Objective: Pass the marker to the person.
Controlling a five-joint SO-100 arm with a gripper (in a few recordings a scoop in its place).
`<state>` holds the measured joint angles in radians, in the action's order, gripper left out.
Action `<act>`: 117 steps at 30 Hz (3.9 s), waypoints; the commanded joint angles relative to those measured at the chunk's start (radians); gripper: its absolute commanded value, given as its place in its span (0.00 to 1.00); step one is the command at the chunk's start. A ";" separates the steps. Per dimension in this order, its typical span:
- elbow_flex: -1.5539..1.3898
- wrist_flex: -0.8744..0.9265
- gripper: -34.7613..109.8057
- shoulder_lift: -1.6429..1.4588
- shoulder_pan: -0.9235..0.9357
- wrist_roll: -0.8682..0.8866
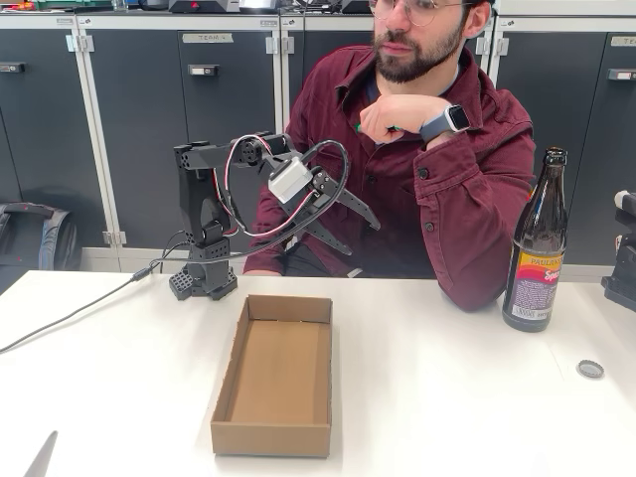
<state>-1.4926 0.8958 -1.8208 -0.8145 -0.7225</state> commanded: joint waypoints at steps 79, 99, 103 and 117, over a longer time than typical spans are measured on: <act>-0.035 -0.025 0.43 -0.077 0.202 -0.060; -0.035 -0.025 0.42 -0.075 0.204 -0.060; -0.044 -0.028 0.43 -0.075 0.204 -0.057; -0.069 -0.041 0.43 -0.101 0.216 -0.060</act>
<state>-1.5739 0.8728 -1.8730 -0.5983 -0.7777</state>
